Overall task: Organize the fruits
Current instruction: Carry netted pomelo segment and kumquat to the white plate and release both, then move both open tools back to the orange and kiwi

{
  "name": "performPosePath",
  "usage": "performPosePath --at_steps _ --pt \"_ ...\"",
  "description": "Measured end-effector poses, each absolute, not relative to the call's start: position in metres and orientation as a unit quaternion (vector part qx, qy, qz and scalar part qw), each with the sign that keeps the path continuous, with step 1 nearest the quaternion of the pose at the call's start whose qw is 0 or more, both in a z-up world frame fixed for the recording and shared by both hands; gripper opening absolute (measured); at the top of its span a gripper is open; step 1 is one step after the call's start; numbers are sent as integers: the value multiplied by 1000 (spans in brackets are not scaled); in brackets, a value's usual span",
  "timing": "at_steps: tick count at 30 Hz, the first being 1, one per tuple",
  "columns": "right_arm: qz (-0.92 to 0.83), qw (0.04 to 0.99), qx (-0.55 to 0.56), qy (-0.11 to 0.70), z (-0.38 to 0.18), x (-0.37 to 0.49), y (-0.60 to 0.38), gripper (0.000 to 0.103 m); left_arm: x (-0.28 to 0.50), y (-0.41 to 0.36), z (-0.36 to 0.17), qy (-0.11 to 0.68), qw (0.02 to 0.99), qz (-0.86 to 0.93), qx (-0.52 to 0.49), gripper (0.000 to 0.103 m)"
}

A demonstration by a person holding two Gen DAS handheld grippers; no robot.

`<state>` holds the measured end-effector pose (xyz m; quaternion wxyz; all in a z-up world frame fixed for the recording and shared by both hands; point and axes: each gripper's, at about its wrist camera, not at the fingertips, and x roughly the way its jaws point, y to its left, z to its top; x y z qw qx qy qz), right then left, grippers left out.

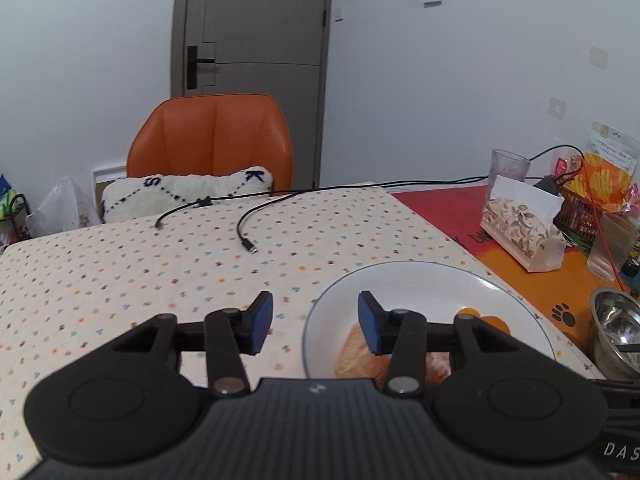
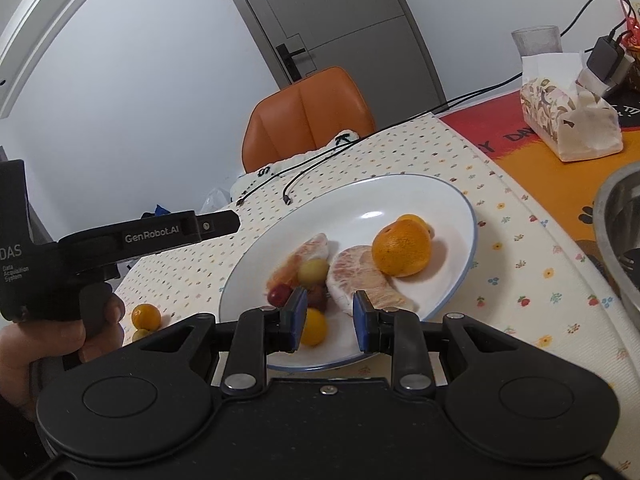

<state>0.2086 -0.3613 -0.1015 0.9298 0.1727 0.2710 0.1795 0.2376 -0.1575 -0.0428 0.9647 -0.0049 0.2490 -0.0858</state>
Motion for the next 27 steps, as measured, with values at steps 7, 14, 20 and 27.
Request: performPosePath --at_steps 7,14,20,27 --pt "181 930 171 270 -99 207 -355 36 225 -140 -44 259 963 -71 -10 67" --pt "182 929 171 272 -99 206 -347 42 212 -123 -44 264 963 -53 -16 80" --pt "191 929 165 269 -98 204 -336 51 201 -110 -45 265 964 -34 -10 85" --pt "199 928 165 267 -96 203 -325 63 191 -93 -46 267 963 -16 -19 89"
